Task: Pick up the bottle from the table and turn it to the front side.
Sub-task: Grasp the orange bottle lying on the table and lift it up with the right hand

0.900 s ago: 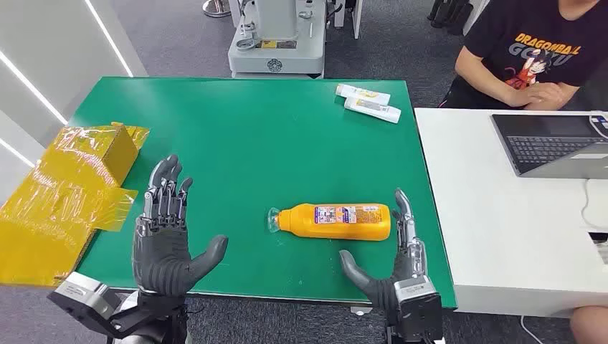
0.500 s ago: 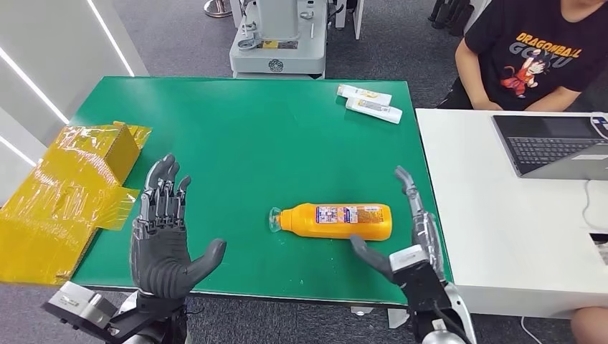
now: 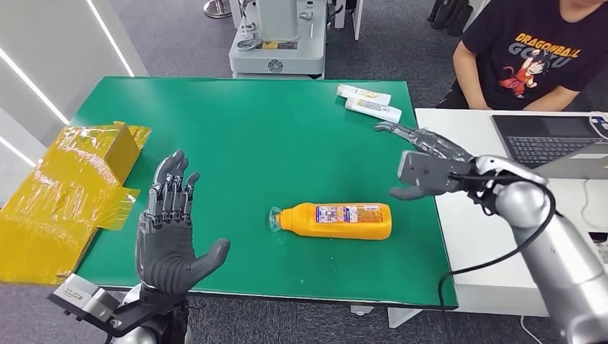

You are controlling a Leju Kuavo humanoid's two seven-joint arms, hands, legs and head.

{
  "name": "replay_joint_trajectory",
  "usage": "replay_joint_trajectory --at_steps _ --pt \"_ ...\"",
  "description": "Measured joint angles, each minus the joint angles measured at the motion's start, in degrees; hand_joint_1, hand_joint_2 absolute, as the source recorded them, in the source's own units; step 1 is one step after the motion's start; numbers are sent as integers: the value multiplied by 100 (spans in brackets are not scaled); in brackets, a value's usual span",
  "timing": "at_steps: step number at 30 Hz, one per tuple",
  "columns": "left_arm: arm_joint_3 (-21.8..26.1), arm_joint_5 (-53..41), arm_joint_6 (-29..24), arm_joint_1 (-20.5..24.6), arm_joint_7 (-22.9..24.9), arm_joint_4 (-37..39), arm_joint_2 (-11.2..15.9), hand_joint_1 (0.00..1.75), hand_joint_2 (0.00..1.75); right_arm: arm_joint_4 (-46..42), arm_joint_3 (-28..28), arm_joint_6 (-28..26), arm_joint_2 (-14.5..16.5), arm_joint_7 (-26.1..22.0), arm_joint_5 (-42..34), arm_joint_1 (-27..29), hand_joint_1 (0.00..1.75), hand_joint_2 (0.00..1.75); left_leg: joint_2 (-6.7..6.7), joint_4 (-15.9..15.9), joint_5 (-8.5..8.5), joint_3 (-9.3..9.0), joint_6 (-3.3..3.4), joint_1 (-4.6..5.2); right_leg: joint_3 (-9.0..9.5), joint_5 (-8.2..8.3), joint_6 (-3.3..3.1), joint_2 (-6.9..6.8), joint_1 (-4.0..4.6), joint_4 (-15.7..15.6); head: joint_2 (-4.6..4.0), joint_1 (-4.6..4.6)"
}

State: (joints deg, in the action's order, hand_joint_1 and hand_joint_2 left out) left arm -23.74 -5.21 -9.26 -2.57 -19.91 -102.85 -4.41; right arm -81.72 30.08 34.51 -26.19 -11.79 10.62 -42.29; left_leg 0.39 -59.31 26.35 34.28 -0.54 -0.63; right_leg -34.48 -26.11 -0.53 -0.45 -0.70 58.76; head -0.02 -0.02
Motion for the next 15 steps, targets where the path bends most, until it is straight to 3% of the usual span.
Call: replay_joint_trajectory --at_steps 7,15 --pt "0 78 -56 46 2 27 59 0 175 1197 1454 445 119 213 -907 -1380 0 175 -4 3 -1 1 -1 -2 -3 -1 -1 -3 3 1 0 -2" --pt "0 157 -103 140 37 89 103 0 175 1855 2591 488 363 379 -1311 -1868 0 175 -5 2 -3 4 -3 0 -2 -1 0 -5 2 1 0 1"
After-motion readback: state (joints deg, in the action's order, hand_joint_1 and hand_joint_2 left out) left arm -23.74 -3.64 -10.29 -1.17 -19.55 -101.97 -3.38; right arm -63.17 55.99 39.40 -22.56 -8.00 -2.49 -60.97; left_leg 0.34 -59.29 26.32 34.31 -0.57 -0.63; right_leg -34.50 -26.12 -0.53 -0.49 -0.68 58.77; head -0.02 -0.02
